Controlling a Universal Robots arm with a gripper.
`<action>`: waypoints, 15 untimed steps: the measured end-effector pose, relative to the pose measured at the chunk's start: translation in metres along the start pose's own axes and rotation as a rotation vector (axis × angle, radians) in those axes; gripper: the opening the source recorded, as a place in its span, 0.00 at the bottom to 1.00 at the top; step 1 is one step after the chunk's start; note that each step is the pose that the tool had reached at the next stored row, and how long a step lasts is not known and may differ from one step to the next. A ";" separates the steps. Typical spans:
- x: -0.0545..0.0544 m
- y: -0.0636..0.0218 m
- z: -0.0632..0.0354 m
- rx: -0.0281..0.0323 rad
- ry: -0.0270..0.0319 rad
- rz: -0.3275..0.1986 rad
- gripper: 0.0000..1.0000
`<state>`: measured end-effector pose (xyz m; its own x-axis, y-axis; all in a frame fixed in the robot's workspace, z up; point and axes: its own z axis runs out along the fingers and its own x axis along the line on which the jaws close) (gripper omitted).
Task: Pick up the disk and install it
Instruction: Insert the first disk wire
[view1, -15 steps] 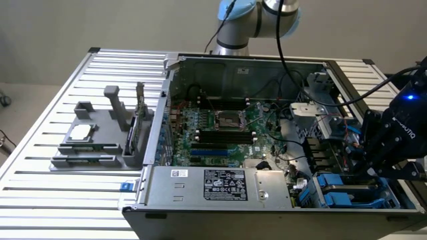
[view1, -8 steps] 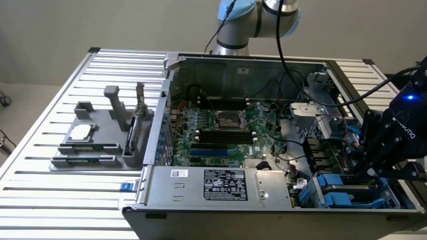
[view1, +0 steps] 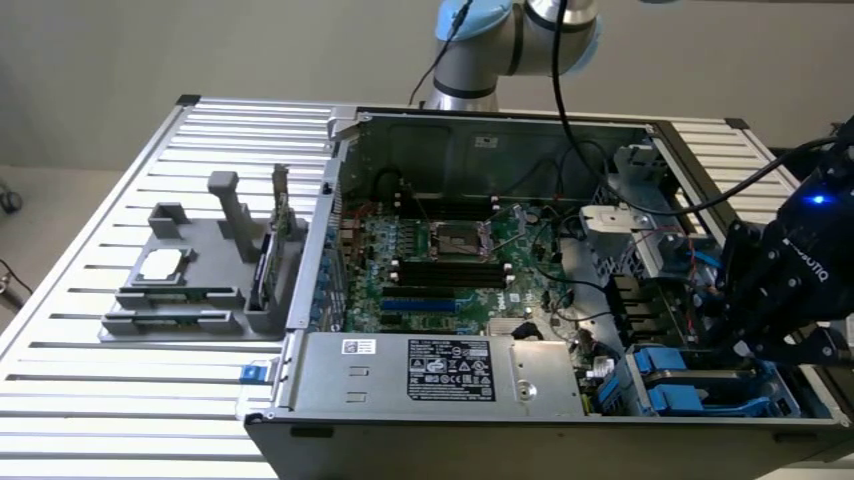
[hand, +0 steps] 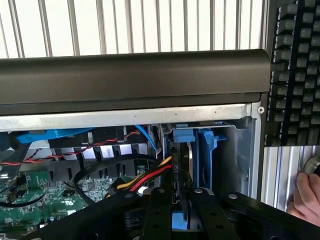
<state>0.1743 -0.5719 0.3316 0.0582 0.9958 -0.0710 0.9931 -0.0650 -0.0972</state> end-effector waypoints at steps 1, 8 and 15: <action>0.000 -0.0001 -0.0007 -0.0001 -0.0010 0.000 0.24; -0.002 -0.0017 -0.0173 -0.0001 -0.0011 0.000 0.31; -0.016 -0.0058 -0.0230 -0.0001 -0.0008 0.000 0.31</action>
<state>0.1700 -0.5857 0.3561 0.0582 0.9957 -0.0718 0.9931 -0.0651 -0.0971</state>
